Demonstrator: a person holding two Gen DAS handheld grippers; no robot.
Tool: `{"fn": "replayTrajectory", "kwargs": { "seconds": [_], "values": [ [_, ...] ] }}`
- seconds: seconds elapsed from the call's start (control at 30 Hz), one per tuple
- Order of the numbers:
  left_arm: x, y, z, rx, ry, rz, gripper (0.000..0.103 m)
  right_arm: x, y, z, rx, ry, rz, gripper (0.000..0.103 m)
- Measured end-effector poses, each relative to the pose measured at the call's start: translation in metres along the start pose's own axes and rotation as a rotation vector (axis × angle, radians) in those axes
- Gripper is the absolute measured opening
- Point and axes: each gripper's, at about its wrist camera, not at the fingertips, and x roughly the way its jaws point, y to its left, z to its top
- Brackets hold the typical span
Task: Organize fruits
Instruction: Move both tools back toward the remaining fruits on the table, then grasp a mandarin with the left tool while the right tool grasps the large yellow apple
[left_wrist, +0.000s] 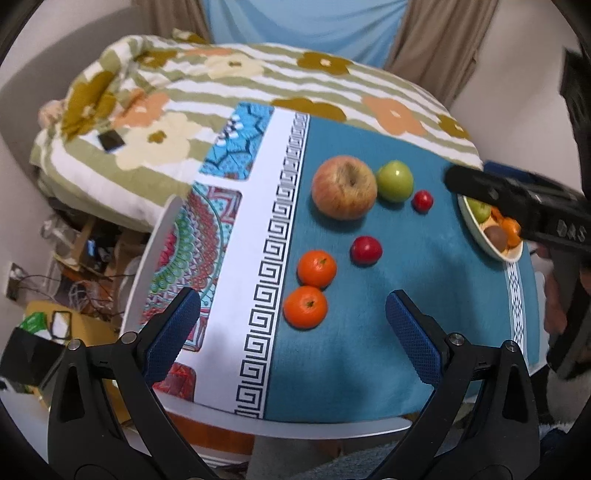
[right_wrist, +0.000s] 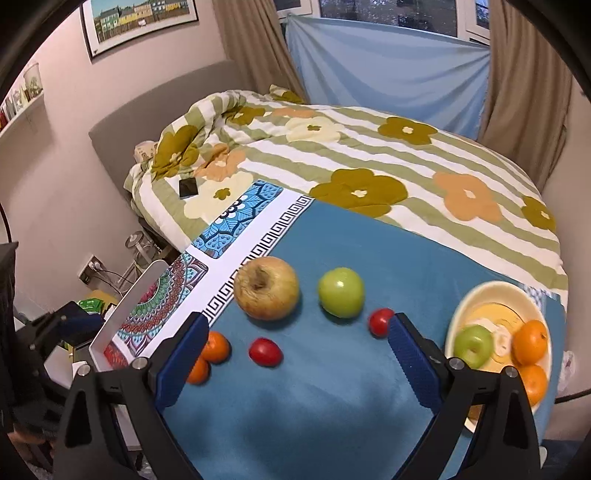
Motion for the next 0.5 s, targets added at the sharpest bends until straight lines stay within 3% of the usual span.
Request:
{"fn": "replayTrajectory", "kwargs": {
  "seconds": [0.13,0.3,0.5],
  "values": [
    [0.024,0.006,-0.003,0.024,0.041,-0.041,0.103,0.027,0.004,0.006,0.001,0.02,0.011,0.097],
    [0.047,0.004,-0.01,0.039,0.074,-0.069,0.094,0.049,0.005,0.01,-0.063,0.046,0.013,0.097],
    [0.065,-0.005,-0.018,0.056,0.085,-0.041,0.075,0.071,0.011,0.009,-0.161,0.085,0.057,0.097]
  ]
}}
